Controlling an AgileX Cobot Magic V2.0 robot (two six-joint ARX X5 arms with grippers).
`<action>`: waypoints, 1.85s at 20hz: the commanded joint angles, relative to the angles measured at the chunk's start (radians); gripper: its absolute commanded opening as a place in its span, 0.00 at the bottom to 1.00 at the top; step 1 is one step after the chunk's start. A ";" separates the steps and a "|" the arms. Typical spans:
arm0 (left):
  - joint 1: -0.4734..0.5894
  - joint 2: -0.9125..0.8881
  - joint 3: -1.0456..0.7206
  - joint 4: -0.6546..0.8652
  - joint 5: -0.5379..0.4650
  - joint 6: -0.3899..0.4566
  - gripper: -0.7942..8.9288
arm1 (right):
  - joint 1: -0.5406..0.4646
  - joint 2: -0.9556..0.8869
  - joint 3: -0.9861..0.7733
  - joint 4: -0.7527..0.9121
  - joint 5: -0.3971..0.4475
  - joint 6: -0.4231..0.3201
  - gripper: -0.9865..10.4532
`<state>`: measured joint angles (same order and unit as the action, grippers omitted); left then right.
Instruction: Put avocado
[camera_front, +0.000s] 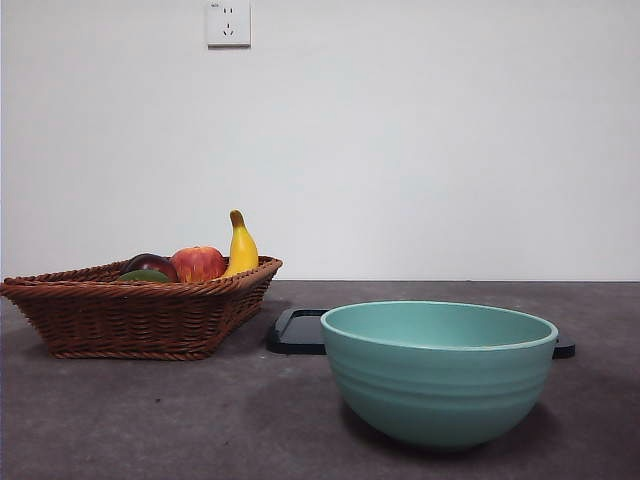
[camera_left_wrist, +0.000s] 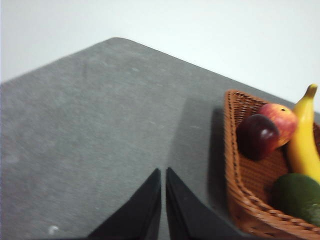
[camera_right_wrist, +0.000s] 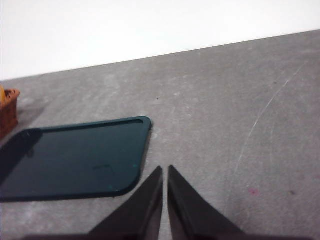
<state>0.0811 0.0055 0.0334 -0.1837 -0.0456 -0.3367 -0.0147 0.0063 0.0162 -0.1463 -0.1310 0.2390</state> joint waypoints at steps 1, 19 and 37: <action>0.004 -0.002 0.020 -0.013 0.029 -0.051 0.10 | 0.000 -0.003 0.021 0.007 -0.001 0.088 0.09; 0.003 0.320 0.469 -0.320 0.221 0.011 0.10 | 0.000 0.281 0.493 -0.304 -0.142 0.050 0.09; -0.157 0.710 0.929 -0.798 0.597 0.296 0.10 | 0.259 0.814 1.028 -0.847 -0.426 -0.231 0.09</action>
<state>-0.0776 0.7132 0.9459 -0.9897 0.5468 -0.0807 0.2413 0.8146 1.0260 -0.9928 -0.5552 0.0326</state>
